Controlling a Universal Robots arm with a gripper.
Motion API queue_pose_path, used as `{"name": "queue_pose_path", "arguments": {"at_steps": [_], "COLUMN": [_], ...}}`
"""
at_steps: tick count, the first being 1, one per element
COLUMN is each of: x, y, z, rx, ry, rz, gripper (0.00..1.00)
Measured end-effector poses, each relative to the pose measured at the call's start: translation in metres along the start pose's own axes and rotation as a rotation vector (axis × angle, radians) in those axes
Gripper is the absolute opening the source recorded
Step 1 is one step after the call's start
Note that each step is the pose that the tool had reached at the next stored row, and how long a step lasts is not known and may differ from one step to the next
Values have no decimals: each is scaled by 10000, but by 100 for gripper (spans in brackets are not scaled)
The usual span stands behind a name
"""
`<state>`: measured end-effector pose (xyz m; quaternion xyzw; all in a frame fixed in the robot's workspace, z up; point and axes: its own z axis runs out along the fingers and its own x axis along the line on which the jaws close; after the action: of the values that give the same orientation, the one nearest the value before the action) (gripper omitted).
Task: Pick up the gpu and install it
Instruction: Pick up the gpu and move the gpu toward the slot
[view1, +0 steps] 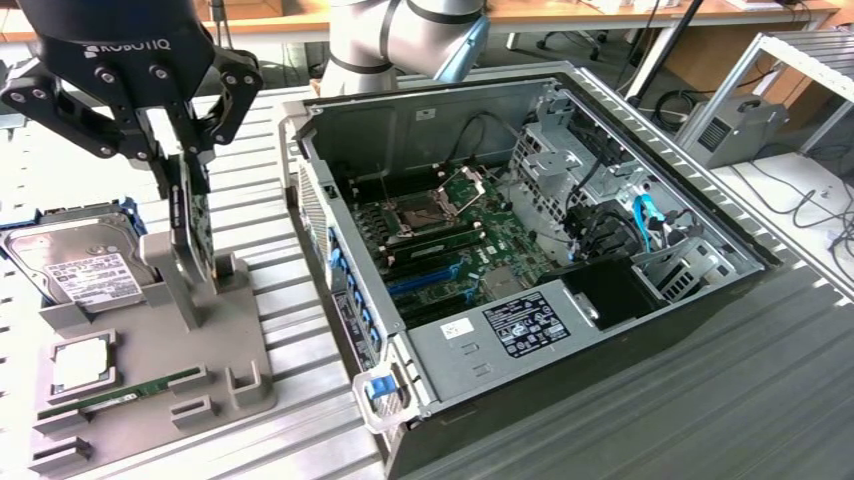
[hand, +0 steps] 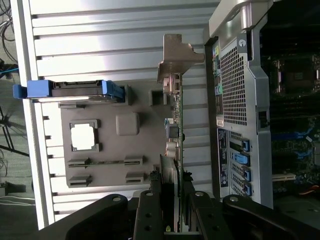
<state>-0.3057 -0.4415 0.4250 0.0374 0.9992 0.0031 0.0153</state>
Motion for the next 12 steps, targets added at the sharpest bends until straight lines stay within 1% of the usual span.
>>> {"name": "queue_pose_path", "arguments": {"at_steps": [12], "x": [-53], "y": [4], "z": [2], "rx": [0], "ry": [0], "rz": [1], "gripper": [27]}}
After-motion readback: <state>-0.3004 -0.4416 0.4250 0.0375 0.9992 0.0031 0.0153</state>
